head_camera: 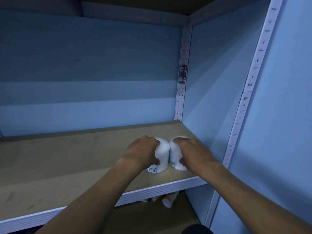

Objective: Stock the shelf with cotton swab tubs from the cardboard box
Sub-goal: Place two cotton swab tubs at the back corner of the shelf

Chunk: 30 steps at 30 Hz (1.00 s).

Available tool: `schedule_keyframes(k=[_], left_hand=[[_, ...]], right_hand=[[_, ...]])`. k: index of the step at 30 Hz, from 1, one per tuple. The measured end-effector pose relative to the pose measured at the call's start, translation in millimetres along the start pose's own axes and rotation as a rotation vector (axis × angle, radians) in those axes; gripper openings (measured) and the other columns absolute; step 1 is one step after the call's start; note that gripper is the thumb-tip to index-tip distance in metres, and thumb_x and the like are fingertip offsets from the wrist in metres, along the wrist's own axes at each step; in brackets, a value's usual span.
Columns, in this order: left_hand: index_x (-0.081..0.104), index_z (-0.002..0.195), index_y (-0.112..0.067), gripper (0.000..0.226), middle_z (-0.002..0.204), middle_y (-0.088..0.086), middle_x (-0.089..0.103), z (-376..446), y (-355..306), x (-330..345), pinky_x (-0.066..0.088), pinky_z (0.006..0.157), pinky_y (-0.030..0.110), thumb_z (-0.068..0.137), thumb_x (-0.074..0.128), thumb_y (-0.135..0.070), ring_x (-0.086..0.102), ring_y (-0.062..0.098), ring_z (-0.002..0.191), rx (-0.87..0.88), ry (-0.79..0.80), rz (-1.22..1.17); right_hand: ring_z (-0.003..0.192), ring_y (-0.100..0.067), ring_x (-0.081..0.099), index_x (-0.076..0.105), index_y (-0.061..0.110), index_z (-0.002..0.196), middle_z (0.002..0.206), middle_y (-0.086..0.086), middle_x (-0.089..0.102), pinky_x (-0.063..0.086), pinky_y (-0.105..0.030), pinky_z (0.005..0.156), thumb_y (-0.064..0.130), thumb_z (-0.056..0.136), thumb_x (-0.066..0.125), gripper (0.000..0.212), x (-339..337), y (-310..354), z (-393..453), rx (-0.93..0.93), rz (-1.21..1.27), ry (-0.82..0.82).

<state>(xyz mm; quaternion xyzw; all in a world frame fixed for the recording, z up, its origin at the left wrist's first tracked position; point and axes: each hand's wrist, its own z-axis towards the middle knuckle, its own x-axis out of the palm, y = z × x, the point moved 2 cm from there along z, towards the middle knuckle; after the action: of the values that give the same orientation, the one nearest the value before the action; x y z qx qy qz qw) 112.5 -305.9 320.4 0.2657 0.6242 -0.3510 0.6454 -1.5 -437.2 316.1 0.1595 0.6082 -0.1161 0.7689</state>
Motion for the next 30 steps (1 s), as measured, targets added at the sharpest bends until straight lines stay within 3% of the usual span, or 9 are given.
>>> schedule_keyframes(k=[10, 13, 19, 23, 30], left_hand=[[0.058, 0.129, -0.020, 0.064, 0.126, 0.007, 0.059, 52.0, 6.3, 3.4, 0.049, 0.091, 0.032, 0.074, 0.078, -0.043, 0.058, 0.026, 0.115, -0.022, -0.022, -0.003], [0.059, 0.130, -0.018, 0.065, 0.128, 0.007, 0.060, 73.1, 9.0, 3.1, 0.050, 0.092, 0.034, 0.073, 0.080, -0.042, 0.058, 0.026, 0.116, -0.018, -0.018, -0.021], [0.065, 0.114, -0.015, 0.053, 0.117, 0.008, 0.064, 114.8, 14.1, 8.6, 0.046, 0.077, 0.030, 0.071, 0.082, -0.042, 0.061, 0.028, 0.107, -0.038, -0.036, -0.041], [0.062, 0.127, -0.016, 0.064, 0.125, 0.007, 0.061, 142.3, 21.2, 13.4, 0.050, 0.091, 0.035, 0.072, 0.082, -0.041, 0.058, 0.027, 0.115, -0.041, -0.044, -0.059], [0.058, 0.135, -0.016, 0.068, 0.131, 0.007, 0.059, 186.7, 29.0, 18.5, 0.046, 0.098, 0.036, 0.077, 0.079, -0.044, 0.052, 0.026, 0.123, -0.015, -0.043, -0.036]], right_hand=[[0.141, -0.020, 0.039, 0.036, 0.026, 0.153, 0.157, 0.002, 0.039, 0.030, -0.026, 0.109, 0.013, 0.089, 0.067, 0.072, 9.6, -26.6, 48.2, -0.047, -0.021, 0.029], [0.138, -0.021, 0.043, 0.039, 0.030, 0.151, 0.155, 0.003, 0.042, 0.034, -0.027, 0.107, 0.012, 0.088, 0.068, 0.072, 15.2, -37.1, 71.0, -0.036, 0.002, 0.039], [0.137, -0.021, 0.043, 0.039, 0.034, 0.150, 0.155, 0.003, 0.041, 0.034, -0.027, 0.105, 0.013, 0.091, 0.065, 0.068, 23.4, -51.6, 115.6, 0.021, 0.015, 0.083], [0.127, -0.027, 0.052, 0.046, 0.036, 0.143, 0.145, -0.002, 0.052, 0.043, -0.034, 0.099, 0.013, 0.088, 0.064, 0.063, 33.2, -60.1, 143.9, 0.042, 0.005, 0.078], [0.126, -0.031, 0.054, 0.052, 0.026, 0.141, 0.141, -0.008, 0.056, 0.046, -0.037, 0.099, 0.007, 0.088, 0.061, 0.057, 43.6, -74.5, 179.0, 0.003, 0.011, 0.006]])
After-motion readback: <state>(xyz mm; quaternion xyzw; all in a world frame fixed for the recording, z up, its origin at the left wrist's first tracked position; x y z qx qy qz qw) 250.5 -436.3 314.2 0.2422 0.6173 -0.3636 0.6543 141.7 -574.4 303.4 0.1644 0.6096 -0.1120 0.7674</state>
